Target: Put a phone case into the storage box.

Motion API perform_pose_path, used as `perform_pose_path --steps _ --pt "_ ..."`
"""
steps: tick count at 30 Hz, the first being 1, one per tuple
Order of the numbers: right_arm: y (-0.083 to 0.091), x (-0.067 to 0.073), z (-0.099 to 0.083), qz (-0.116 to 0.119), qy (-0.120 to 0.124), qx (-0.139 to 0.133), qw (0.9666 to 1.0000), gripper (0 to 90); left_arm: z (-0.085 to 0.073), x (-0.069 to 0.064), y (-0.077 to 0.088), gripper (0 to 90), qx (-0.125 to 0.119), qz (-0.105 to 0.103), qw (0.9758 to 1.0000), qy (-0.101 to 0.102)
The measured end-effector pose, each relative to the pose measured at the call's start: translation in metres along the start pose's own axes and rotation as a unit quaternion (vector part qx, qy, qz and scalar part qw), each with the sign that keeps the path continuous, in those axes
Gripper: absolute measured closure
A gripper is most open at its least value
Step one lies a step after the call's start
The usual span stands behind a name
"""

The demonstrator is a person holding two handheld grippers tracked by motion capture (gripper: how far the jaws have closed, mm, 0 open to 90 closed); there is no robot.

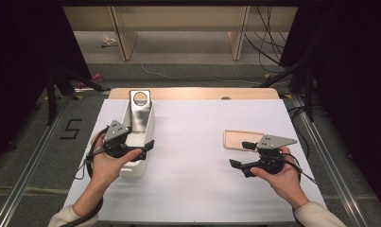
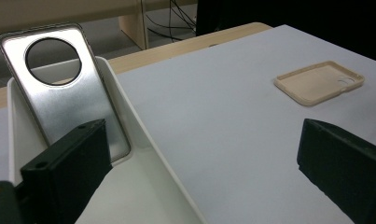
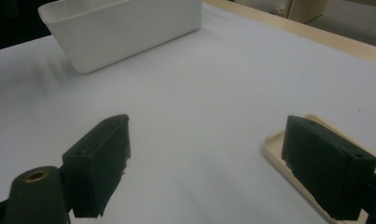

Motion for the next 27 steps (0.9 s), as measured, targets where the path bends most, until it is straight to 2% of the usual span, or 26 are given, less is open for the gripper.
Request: perform_pose_path --steps 3,7,10,14,27 --pt "0.000 -0.001 0.000 -0.002 -0.002 0.000 1.0000 16.4 -0.007 -0.008 0.005 3.1 -0.005 -0.009 0.9999 0.002" --pt "-0.001 -0.003 0.000 -0.004 -0.004 -0.003 1.0000 16.4 -0.016 -0.017 0.011 3.7 -0.004 -0.014 0.9996 -0.026" --pt "-0.001 -0.003 0.000 -0.004 -0.004 -0.001 1.0000 16.4 -0.021 -0.024 0.015 4.0 -0.003 -0.022 0.9993 -0.030" --pt "0.000 -0.003 0.000 -0.004 -0.005 -0.002 1.0000 16.4 -0.025 -0.026 0.018 4.0 0.001 -0.024 0.9990 -0.038" --pt "-0.001 -0.004 0.001 -0.008 -0.005 -0.004 0.9999 16.3 -0.028 -0.028 0.017 4.1 0.001 -0.026 0.9990 -0.038"
Point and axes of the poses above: each handheld gripper's, and its own axes: y roughly backward along the jaws, z roughly out of its top, x roughly to its left, the point moved 8 cm from there along -y, roughly forward along the jaws, and after that the axes turned 13 degrees about -x, right-handed, at the moved point
